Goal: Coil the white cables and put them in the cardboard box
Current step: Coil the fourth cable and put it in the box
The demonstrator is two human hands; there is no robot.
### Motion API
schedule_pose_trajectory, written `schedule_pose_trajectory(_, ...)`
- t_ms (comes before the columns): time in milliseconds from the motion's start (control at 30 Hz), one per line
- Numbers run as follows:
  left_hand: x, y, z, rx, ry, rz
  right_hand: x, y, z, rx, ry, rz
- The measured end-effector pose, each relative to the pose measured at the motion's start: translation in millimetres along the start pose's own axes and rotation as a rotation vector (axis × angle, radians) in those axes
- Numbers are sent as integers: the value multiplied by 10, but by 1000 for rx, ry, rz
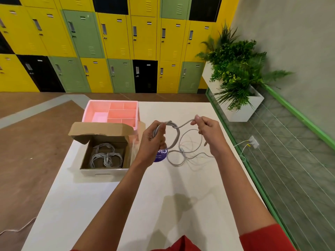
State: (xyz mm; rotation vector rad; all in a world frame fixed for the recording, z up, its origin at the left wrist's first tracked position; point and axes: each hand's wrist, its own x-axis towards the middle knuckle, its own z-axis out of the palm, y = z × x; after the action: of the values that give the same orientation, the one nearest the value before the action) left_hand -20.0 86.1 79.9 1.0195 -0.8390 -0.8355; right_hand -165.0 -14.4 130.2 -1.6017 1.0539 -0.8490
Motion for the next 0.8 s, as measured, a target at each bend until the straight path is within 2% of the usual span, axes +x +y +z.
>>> schedule_pose_trajectory(167, -50, 76, 90, -104, -8, -16, 45, 218, 117, 126, -3, 75)
schedule_pose_trajectory(400, -51, 95, 205, -332, 85, -128, -82, 425, 442, 166, 64, -37)
schedule_pose_trajectory(500, -42, 102, 184, -393, 116, -128, -149, 500, 554, 137, -3, -76)
schedule_pose_trajectory(600, -48, 106, 171, -350, 139, -129, -181, 553, 600, 65, -79, -114)
schedule_pose_trajectory(800, 2, 67, 122, -347, 332, -145, -220, 658, 578, -155, -262, -137)
